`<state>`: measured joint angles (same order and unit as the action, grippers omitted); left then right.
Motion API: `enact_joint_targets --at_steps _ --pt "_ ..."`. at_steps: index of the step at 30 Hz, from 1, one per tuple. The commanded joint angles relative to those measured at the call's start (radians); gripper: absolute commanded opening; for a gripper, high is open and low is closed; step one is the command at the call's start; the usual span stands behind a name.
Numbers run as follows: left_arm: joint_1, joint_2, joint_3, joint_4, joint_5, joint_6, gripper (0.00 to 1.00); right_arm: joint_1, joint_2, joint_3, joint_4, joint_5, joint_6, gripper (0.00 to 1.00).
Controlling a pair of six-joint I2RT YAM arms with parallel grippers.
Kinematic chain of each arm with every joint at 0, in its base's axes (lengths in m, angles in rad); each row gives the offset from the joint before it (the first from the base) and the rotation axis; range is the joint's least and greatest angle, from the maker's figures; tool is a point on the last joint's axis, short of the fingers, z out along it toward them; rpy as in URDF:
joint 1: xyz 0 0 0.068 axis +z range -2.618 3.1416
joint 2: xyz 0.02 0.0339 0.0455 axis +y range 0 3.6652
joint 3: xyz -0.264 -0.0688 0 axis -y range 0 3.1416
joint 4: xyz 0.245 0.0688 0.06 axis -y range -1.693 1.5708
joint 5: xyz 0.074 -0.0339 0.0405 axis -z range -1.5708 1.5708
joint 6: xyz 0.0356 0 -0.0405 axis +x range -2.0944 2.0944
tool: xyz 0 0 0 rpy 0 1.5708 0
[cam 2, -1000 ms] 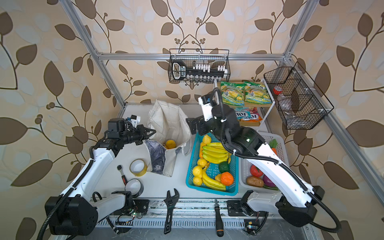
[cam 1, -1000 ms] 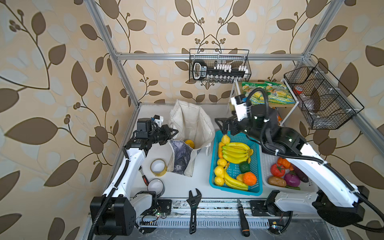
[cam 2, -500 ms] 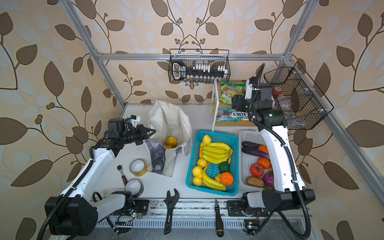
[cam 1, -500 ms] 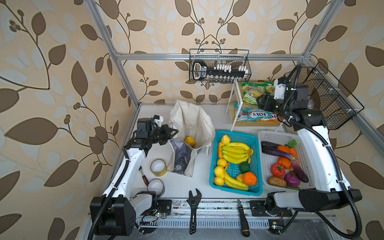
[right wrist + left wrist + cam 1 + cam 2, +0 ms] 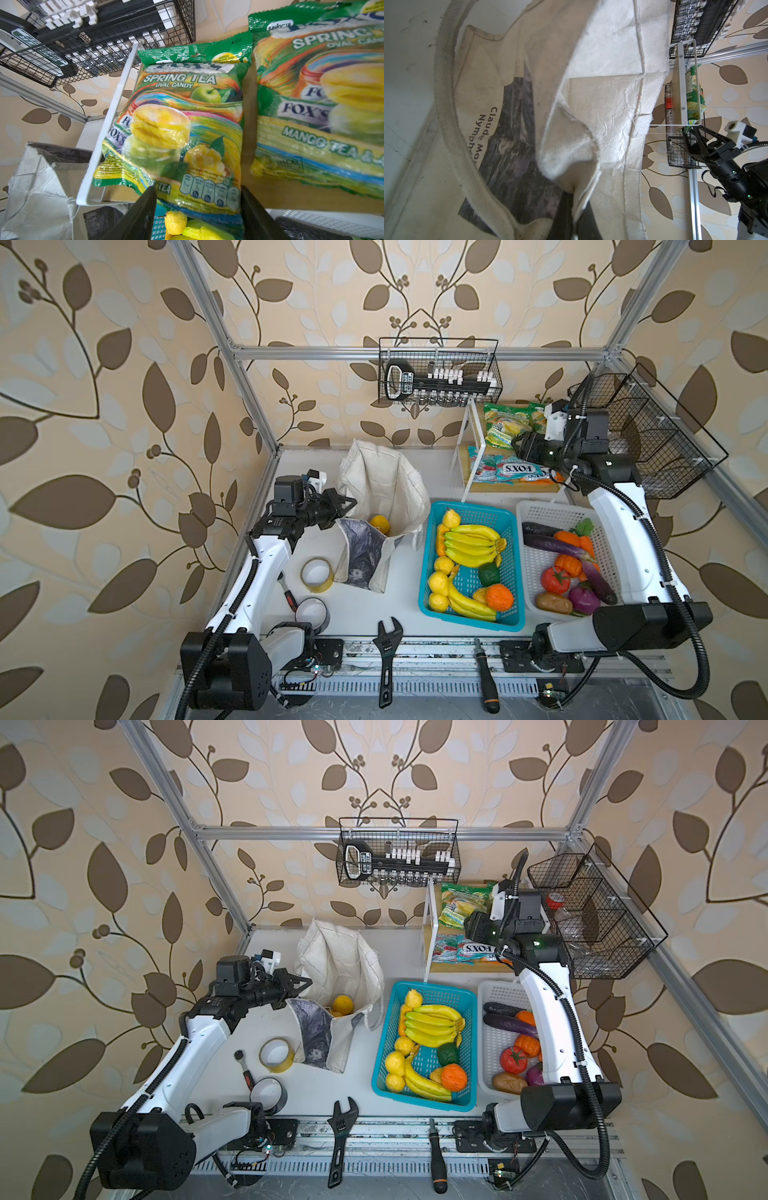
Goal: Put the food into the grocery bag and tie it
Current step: 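Move the right gripper to the green Spring Tea candy bag on the shelf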
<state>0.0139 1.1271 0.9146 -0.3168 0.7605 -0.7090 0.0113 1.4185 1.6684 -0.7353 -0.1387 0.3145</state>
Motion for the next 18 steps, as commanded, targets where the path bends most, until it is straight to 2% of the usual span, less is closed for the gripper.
enact_joint_targets --at_steps 1,4,9,15,18 --pt "-0.002 -0.013 0.003 0.081 0.054 0.016 0.0 -0.01 -0.028 -0.031 0.057 -0.038 0.009 0.57" --pt "-0.002 -0.016 -0.002 0.081 0.051 0.017 0.0 -0.027 -0.032 -0.055 0.068 -0.06 0.012 0.53" --pt "-0.002 -0.018 0.003 0.057 0.03 0.034 0.0 -0.036 -0.045 -0.078 0.081 -0.077 0.015 0.38" --pt "-0.002 -0.013 0.007 0.056 0.04 0.034 0.0 -0.038 -0.078 -0.09 0.101 -0.086 0.022 0.3" --pt "-0.002 -0.012 0.002 0.061 0.039 0.034 0.0 -0.039 -0.076 -0.087 0.1 -0.106 0.023 0.21"
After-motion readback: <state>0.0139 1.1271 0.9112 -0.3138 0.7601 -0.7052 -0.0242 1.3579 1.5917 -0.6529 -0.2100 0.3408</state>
